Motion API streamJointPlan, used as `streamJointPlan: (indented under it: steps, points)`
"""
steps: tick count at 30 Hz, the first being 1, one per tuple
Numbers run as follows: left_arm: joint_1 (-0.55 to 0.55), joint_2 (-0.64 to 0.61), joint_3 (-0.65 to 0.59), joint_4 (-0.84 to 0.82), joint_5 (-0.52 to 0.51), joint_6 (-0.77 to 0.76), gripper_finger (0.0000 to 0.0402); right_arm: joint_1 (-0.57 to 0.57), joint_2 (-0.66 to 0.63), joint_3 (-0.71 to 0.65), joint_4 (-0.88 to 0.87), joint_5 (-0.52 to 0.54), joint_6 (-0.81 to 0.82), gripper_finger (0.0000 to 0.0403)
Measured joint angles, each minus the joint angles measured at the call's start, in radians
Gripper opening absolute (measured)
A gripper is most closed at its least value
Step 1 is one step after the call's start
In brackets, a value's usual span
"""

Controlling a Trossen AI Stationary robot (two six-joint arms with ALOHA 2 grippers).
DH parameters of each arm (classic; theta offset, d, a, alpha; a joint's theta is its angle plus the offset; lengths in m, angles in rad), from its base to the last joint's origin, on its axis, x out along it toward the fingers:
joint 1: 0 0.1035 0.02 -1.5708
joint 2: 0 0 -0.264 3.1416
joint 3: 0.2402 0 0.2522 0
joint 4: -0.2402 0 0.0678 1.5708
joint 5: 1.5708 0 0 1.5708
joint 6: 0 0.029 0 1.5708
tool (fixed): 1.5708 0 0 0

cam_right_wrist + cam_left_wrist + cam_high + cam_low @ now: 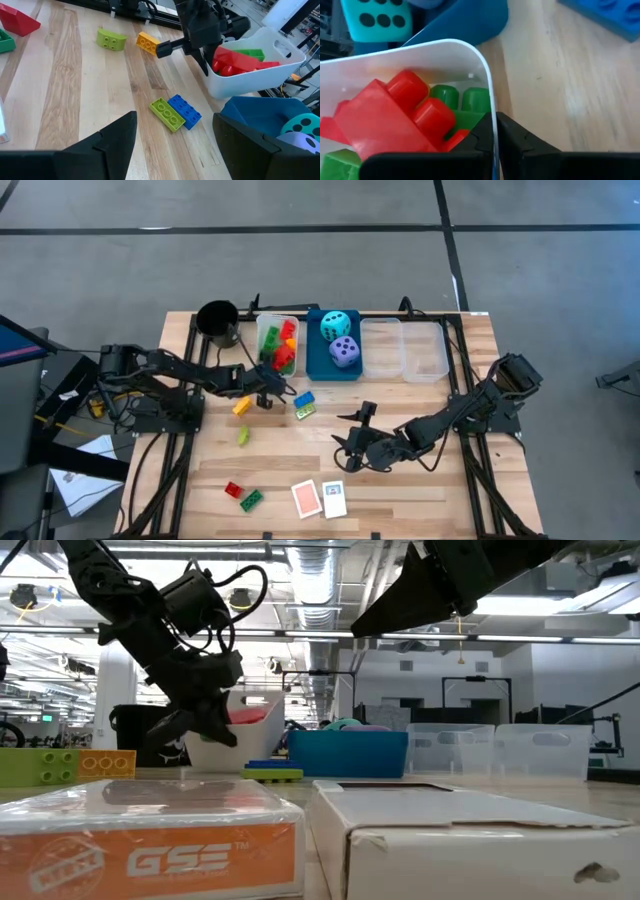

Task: Pick & Place Toys
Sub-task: Adjust the white bin

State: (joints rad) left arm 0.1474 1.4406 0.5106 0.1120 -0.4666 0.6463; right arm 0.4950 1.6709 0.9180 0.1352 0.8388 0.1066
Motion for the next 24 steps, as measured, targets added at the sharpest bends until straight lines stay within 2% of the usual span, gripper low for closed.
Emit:
streamJointPlan:
  steps: [5, 9, 15, 19, 24]
  points:
    - [0.0, 0.0, 0.0, 0.001, 0.073, -0.003, 0.0004, 0.0, 0.0, 0.0, 0.0, 0.0, 0.0, 0.0256]
    - [0.0, -0.019, 0.0, -0.014, 0.082, -0.05, 0.0002, 0.0, 0.0, 0.0, 0.007, 0.0, 0.0, 0.0256]
    - [0.006, -0.172, 0.0, -0.092, 0.084, -0.121, 0.0001, 0.0, 0.0, 0.0, 0.022, 0.0, 0.0, 0.0256]
    - [0.043, -0.294, 0.002, -0.199, 0.194, -0.209, 0.0001, -0.007, 0.0, 0.0, 0.033, -0.002, 0.0, 0.0256]
    - [0.088, -0.337, 0.0, -0.311, 0.316, -0.263, 0.0001, -0.027, 0.0, 0.0, 0.051, -0.003, 0.0, 0.0256]
